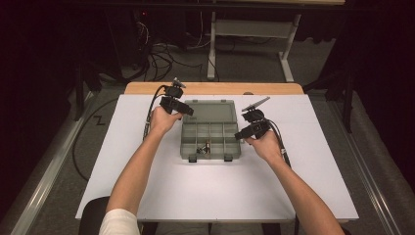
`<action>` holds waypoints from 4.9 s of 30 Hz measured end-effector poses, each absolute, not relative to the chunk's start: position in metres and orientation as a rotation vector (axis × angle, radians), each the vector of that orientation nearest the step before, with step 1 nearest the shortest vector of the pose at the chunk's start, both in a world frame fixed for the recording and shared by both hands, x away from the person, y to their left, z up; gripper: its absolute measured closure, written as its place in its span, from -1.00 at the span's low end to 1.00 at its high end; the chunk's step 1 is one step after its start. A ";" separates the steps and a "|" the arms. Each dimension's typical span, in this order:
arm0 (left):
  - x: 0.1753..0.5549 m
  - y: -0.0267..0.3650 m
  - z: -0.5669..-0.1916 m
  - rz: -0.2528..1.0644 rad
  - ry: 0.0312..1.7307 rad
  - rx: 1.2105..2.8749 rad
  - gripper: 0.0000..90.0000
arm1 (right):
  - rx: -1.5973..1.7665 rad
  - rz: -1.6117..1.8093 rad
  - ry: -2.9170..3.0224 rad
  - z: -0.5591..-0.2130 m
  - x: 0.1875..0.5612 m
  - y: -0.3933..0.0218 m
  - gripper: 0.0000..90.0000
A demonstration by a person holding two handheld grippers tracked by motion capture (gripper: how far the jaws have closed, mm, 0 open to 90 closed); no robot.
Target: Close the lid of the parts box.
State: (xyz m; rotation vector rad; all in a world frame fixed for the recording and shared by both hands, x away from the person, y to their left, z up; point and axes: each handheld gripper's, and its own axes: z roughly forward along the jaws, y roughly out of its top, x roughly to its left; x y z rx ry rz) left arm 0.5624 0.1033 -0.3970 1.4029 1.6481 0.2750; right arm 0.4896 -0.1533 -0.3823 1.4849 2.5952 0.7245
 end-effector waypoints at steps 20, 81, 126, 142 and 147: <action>0.573 0.105 -0.421 0.205 1.738 1.399 -0.05 | 1.461 0.732 2.570 -0.384 0.484 -0.153 0.65; 0.563 0.105 -0.405 0.209 1.673 1.385 0.10 | 1.459 0.793 2.513 -0.388 0.477 -0.155 0.66; 0.522 0.115 -0.383 0.273 1.505 1.394 0.48 | 1.455 0.782 2.507 -0.388 0.477 -0.154 0.66; 0.504 0.117 -0.384 0.288 1.462 1.417 0.49 | 1.450 0.791 2.497 -0.389 0.475 -0.154 0.66; 0.503 0.117 -0.385 0.297 1.454 1.417 0.50 | 1.420 0.799 2.494 -0.389 0.474 -0.154 0.66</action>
